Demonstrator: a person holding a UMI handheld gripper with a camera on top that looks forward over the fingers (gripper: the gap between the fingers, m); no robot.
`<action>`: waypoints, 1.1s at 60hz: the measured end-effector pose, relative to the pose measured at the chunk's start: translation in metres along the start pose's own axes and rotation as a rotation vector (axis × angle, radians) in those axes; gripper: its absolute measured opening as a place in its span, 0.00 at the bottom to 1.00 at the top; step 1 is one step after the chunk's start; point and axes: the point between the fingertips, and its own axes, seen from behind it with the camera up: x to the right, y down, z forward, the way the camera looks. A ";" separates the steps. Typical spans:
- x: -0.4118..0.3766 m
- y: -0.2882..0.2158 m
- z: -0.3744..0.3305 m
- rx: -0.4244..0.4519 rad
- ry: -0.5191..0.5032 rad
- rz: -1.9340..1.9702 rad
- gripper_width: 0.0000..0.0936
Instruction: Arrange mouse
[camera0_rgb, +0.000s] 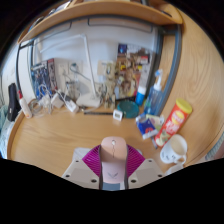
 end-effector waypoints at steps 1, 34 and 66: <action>0.001 0.011 0.003 -0.021 -0.001 0.006 0.30; -0.007 0.121 0.049 -0.203 -0.058 0.043 0.50; 0.016 -0.022 -0.077 -0.034 -0.060 0.047 0.91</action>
